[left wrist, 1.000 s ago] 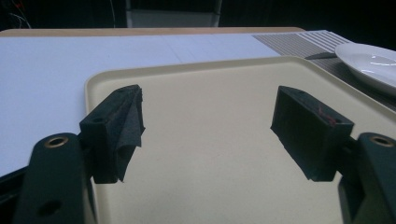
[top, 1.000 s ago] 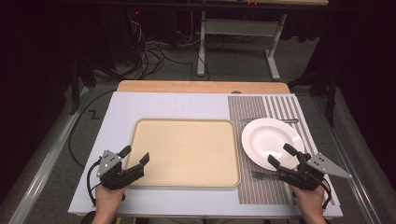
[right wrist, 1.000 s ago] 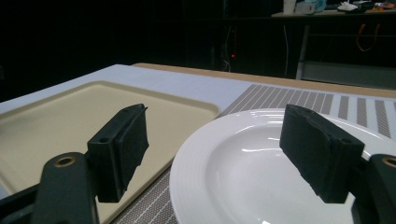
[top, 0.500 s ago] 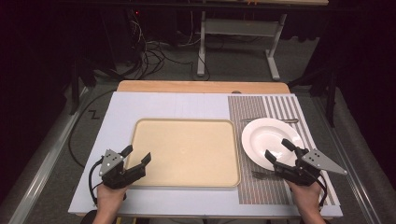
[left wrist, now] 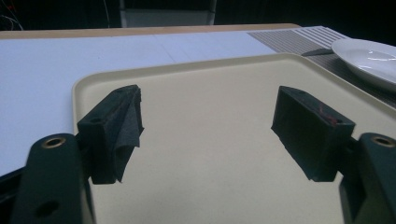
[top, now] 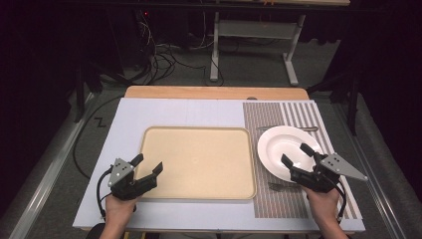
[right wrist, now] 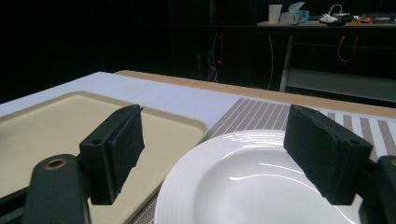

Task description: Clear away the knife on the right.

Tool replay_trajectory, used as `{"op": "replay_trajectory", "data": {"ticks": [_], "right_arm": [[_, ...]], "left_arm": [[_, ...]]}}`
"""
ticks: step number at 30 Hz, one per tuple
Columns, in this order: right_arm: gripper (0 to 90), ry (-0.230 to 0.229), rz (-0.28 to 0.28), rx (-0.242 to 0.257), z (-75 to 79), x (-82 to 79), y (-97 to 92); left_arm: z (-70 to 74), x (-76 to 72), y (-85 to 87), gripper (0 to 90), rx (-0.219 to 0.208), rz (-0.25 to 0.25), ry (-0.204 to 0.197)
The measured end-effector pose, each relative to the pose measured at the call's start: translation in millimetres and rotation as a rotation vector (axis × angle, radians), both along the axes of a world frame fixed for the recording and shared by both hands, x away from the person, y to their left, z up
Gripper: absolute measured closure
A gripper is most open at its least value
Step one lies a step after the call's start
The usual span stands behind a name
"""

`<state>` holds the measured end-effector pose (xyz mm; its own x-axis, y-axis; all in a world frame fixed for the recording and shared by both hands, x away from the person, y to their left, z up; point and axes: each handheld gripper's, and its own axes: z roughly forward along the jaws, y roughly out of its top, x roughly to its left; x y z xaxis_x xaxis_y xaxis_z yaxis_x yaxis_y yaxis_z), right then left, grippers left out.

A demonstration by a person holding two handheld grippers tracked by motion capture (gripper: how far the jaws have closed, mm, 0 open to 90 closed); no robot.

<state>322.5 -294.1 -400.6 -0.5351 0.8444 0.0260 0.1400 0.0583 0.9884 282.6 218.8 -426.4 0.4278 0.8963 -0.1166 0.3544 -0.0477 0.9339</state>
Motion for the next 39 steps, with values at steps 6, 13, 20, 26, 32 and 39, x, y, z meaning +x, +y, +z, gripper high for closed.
{"op": "replay_trajectory", "data": {"ticks": [6,13,20,26,32,39], "right_arm": [[22.9,-0.013,0.005,0.000,6.1,1.3,5.1],[23.0,0.015,0.004,-0.011,6.9,13.4,14.4],[23.1,0.030,-0.007,-0.015,10.6,24.5,18.6],[24.4,0.058,-0.058,-0.010,13.5,37.9,19.1],[24.6,0.057,-0.090,-0.003,21.3,46.7,16.7],[27.4,0.076,-0.108,-0.003,20.5,59.9,9.5]], "left_arm": [[-0.3,1.3,-1.0,25.1,-0.001,0.001,0.002],[0.8,-2.9,-0.8,24.9,-0.007,-0.006,-0.017],[1.3,-4.1,-3.8,24.8,-0.009,-0.012,-0.024],[0.6,-4.5,-6.5,24.9,0.002,-0.010,-0.022],[0.9,-6.8,-10.9,24.9,0.027,-0.018,-0.027],[0.1,-3.8,-13.9,25.3,0.036,-0.018,-0.024]]}}
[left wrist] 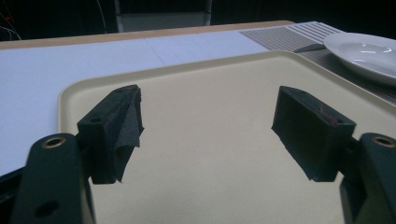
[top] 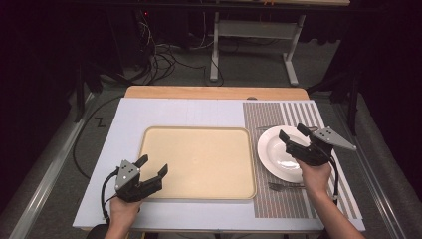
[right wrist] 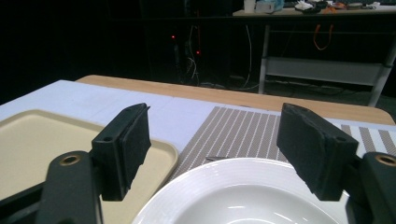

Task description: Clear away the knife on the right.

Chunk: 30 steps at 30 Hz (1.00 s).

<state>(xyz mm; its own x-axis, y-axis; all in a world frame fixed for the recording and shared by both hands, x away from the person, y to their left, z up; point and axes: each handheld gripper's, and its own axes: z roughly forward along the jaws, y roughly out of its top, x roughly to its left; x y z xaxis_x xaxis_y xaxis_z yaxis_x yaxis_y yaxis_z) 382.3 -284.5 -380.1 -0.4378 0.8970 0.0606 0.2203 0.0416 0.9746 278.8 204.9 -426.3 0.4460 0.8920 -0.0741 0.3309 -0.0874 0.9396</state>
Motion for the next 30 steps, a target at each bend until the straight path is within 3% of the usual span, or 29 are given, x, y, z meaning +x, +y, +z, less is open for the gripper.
{"op": "replay_trajectory", "data": {"ticks": [3,8,13,16,19,20,30], "right_arm": [[27.5,0.024,-0.011,0.005,-1.3,8.4,-1.4],[28.5,0.032,-0.023,-0.037,3.0,16.2,-1.9],[30.7,0.067,-0.024,-0.083,8.7,24.6,-5.2],[31.4,0.123,-0.017,-0.106,9.0,32.7,-8.9],[31.5,0.148,-0.019,-0.113,8.6,36.5,-10.4],[31.5,0.183,-0.013,-0.127,8.6,41.4,-12.0],[32.0,0.280,0.012,-0.166,9.6,64.5,-19.5]], "left_arm": [[0.4,-0.8,-0.6,25.3,0.005,0.002,-0.006],[0.4,-1.3,-1.0,25.2,0.013,0.002,-0.006],[-0.1,0.2,-2.0,25.2,0.016,0.002,-0.002],[0.1,-0.3,-2.4,25.2,0.019,0.000,-0.003],[0.3,-0.6,-2.6,25.2,0.020,0.000,-0.004],[0.2,-0.7,-2.5,25.3,0.022,0.000,-0.005],[-1.1,1.3,-0.1,25.5,0.029,0.022,0.002]]}}
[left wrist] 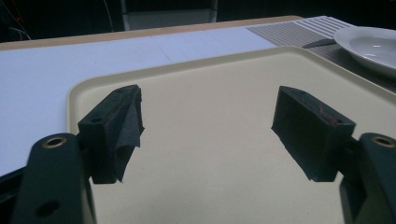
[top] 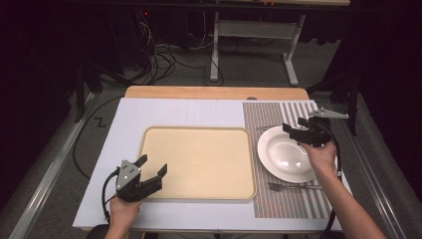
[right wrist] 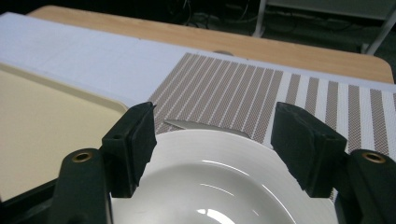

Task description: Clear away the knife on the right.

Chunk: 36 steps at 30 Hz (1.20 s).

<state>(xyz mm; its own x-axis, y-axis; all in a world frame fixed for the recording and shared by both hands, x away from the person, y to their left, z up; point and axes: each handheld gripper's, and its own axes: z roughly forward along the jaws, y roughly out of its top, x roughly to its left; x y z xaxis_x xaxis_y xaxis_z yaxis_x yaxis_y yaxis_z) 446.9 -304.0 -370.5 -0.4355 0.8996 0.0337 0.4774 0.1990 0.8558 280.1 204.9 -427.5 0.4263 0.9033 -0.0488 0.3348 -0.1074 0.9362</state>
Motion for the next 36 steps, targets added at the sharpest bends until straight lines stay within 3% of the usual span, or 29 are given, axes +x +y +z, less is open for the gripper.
{"op": "replay_trajectory", "data": {"ticks": [6,7,8,11,19,28,31,36], "right_arm": [[31.8,0.044,-0.005,-0.010,0.4,13.7,-4.4],[31.9,0.052,0.002,-0.010,0.3,15.4,-5.8],[33.2,0.088,0.023,-0.012,-0.3,18.6,-7.6],[33.2,0.116,0.053,-0.012,-1.6,21.9,-10.7],[33.5,0.170,0.062,-0.003,-4.5,35.8,-27.6],[34.7,0.240,0.067,-0.111,-3.9,51.0,-36.3],[34.6,0.276,0.064,-0.134,-5.4,58.1,-38.9],[37.0,0.291,0.046,-0.156,-1.6,69.9,-44.8]], "left_arm": [[-0.6,1.3,-0.2,25.4,0.009,0.007,0.004],[-0.9,1.6,0.0,25.4,0.013,0.007,0.003],[-1.0,1.9,0.3,25.3,0.016,0.008,0.004],[-1.0,2.8,2.0,25.3,0.012,0.020,0.006],[-0.9,2.9,4.1,25.0,0.009,0.042,0.010],[-1.2,1.3,6.2,25.0,0.006,0.057,0.013],[-1.4,1.9,7.1,25.0,0.003,0.063,0.017],[-1.5,1.6,6.0,25.0,0.008,0.055,0.015]]}}
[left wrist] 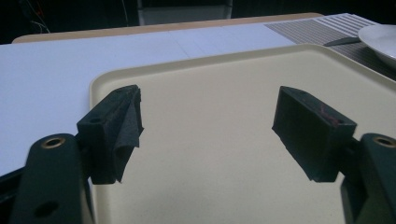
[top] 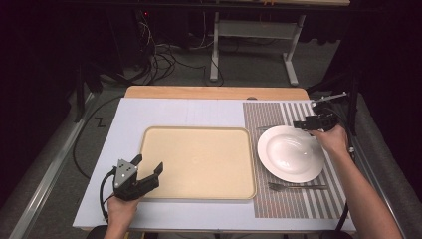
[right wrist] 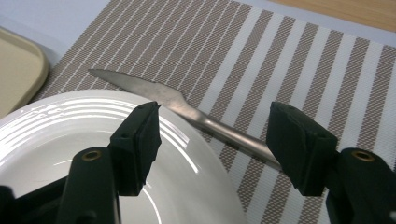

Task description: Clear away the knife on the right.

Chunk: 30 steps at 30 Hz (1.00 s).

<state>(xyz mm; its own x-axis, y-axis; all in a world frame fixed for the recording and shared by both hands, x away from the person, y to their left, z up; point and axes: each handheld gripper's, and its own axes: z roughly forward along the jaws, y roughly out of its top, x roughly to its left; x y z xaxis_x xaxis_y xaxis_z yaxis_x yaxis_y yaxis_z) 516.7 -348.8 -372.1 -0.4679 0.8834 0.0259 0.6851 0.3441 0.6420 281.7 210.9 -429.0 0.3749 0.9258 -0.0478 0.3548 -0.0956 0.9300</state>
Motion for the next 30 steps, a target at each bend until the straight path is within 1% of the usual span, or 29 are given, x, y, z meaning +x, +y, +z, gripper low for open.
{"op": "replay_trajectory", "data": {"ticks": [3,4,5,6,7,10,14,15,16,17,19,22,25,26,27,30], "right_arm": [[40.8,0.020,-0.001,-0.037,0.6,8.1,-0.8],[41.5,0.035,0.001,-0.051,0.2,11.0,-0.6],[43.4,0.080,0.002,-0.080,-2.6,18.3,0.3],[43.4,0.080,0.002,-0.080,-2.6,18.3,0.3],[44.5,0.098,-0.002,-0.097,-3.7,21.5,1.2],[46.2,0.126,0.001,-0.143,-6.7,30.8,2.5],[48.3,0.153,-0.008,-0.153,-9.2,39.1,-0.3],[50.0,0.176,-0.007,-0.163,-11.2,42.7,-1.4],[50.0,0.176,-0.007,-0.163,-11.2,42.7,-1.4],[50.8,0.186,-0.007,-0.165,-12.0,43.8,-1.5],[53.9,0.203,0.005,-0.166,-13.8,48.1,-3.8],[54.6,0.201,0.010,-0.154,-14.7,49.5,-5.3],[54.9,0.235,0.043,-0.182,-20.8,51.5,-4.5],[54.8,0.241,0.047,-0.181,-22.8,51.8,-4.3],[54.5,0.259,0.047,-0.188,-25.0,52.1,-3.9],[54.8,0.264,0.053,-0.188,-24.8,51.9,-4.2]], "left_arm": [[-0.1,-0.1,-0.3,25.0,0.002,-0.004,0.000],[-0.1,-0.3,-0.3,25.0,0.002,-0.004,0.000],[-0.1,-0.4,-0.2,25.0,0.005,0.001,-0.002],[-0.4,-0.4,-0.4,25.0,0.002,-0.001,0.002],[-0.5,-0.3,-0.3,25.0,0.001,0.000,0.003],[-0.7,-0.5,0.7,25.0,-0.008,-0.002,0.005],[-1.1,-1.1,1.0,25.0,-0.006,-0.008,0.007],[-1.2,-1.4,0.8,25.0,-0.004,-0.007,0.009],[-1.2,-1.4,0.8,25.0,-0.004,-0.007,0.009],[-1.2,-1.8,0.6,25.0,-0.004,-0.007,0.007],[-0.7,-2.4,0.1,25.0,-0.005,-0.019,0.004],[-0.5,-0.8,-1.1,25.0,-0.007,-0.027,0.009],[-0.5,1.2,-1.0,25.0,-0.007,-0.025,0.012],[-0.7,1.8,-0.5,25.0,-0.007,-0.025,0.016],[-0.7,2.2,0.0,25.0,-0.007,-0.025,0.019],[-0.2,2.9,0.9,25.0,-0.015,-0.018,0.018]]}}
